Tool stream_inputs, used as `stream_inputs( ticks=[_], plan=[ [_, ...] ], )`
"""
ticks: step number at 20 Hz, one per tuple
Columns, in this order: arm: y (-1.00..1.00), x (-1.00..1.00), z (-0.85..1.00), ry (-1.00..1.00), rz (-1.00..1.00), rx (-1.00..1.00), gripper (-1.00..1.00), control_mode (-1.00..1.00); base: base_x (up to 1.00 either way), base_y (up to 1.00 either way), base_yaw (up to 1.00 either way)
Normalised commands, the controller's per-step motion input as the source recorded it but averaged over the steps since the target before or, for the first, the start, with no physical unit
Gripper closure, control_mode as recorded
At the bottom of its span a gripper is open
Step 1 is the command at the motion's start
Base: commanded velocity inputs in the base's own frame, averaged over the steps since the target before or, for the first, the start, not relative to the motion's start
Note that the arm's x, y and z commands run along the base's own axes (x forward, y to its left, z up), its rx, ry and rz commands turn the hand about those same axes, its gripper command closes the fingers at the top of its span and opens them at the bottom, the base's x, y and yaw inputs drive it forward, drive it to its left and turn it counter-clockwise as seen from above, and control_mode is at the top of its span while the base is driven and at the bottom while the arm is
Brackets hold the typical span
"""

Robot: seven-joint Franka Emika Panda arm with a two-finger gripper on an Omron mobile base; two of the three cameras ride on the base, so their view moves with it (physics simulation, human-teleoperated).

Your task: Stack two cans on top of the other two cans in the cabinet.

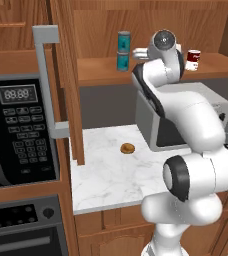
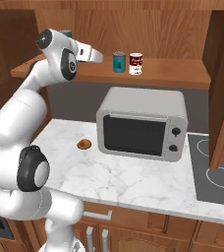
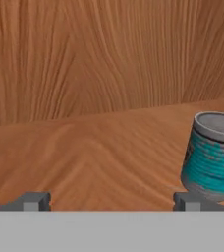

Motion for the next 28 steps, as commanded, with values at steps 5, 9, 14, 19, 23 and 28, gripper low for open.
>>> stream_inputs(
  ticks=[5,9,14,19,23,28],
  plan=[
    [-0.44,0.00,-0.05,0.05,-0.19,0.00,-1.00,-1.00,0.00,0.00,0.00],
    [-0.44,-0.03,-0.03,0.06,-0.14,0.00,-1.00,-1.00,0.00,0.00,0.00],
    [-0.41,-0.02,-0.03,0.07,-0.09,0.00,-1.00,-1.00,0.00,0.00,0.00],
    [-0.32,0.00,-0.06,0.03,-0.01,0.00,-1.00,-1.00,0.00,0.00,0.00],
    [-0.21,0.00,-0.02,0.04,0.00,0.04,-1.00,-1.00,0.00,0.00,0.00],
    [-0.23,0.09,-0.07,0.00,0.00,0.03,-1.00,-1.00,0.00,0.00,0.00]
  ],
)
